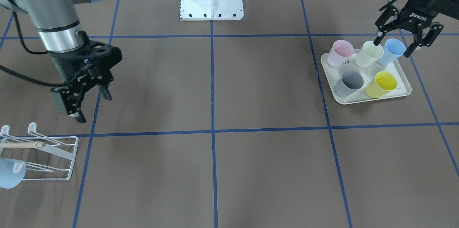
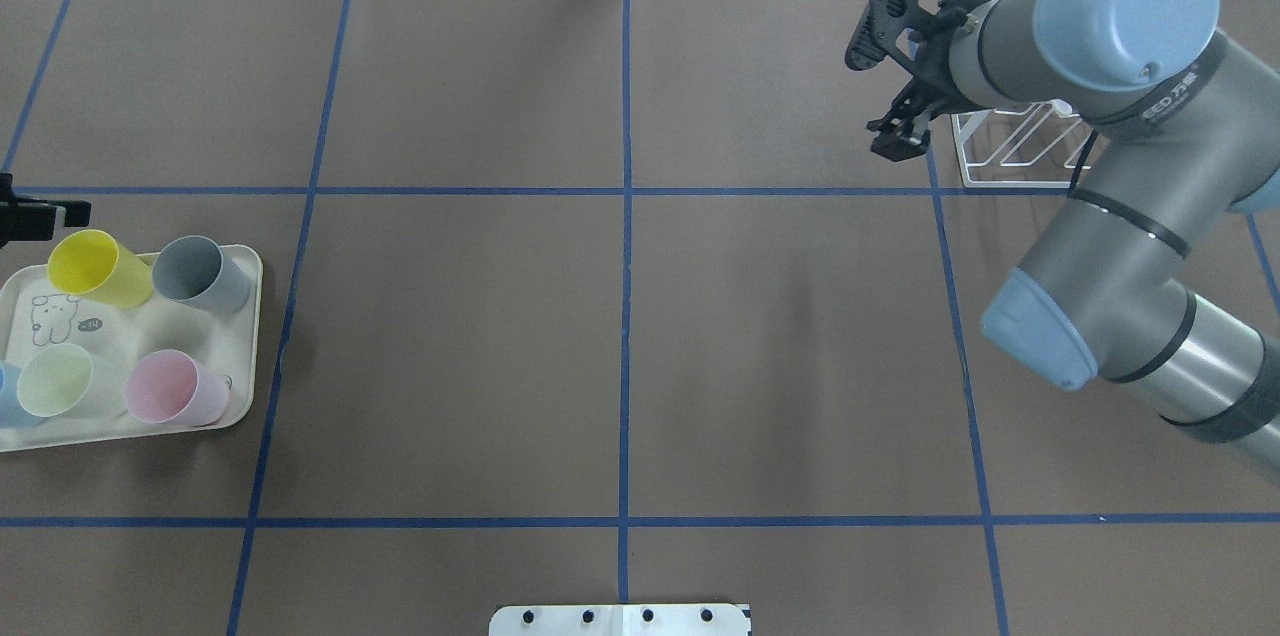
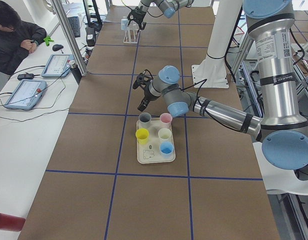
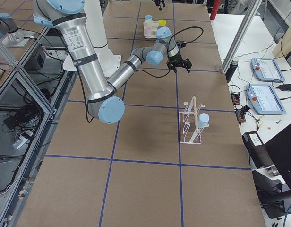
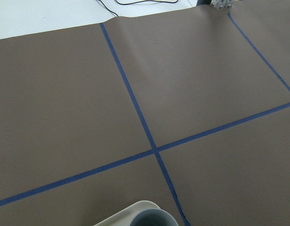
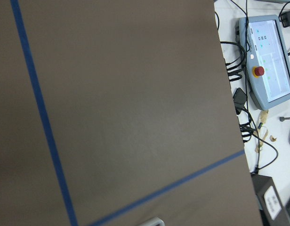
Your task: Transfer IKEA cup to right arm and place on rack
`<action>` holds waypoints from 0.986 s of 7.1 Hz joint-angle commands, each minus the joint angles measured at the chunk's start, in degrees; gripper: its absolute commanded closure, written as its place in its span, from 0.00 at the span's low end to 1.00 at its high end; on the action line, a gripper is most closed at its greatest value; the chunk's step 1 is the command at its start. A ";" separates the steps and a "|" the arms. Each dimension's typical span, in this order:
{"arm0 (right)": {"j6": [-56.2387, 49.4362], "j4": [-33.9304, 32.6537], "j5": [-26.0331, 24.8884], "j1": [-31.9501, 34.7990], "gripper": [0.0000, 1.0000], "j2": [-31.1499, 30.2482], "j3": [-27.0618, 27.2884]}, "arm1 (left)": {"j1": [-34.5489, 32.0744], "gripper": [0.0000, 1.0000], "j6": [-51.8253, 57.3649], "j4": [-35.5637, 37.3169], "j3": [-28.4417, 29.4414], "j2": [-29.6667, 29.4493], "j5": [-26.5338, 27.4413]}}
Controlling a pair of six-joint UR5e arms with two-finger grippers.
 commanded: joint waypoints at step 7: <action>20.40 -0.10 -0.24 -9.34 0.01 5.49 5.39 | 3.88 0.01 3.43 -13.80 20.27 0.80 8.19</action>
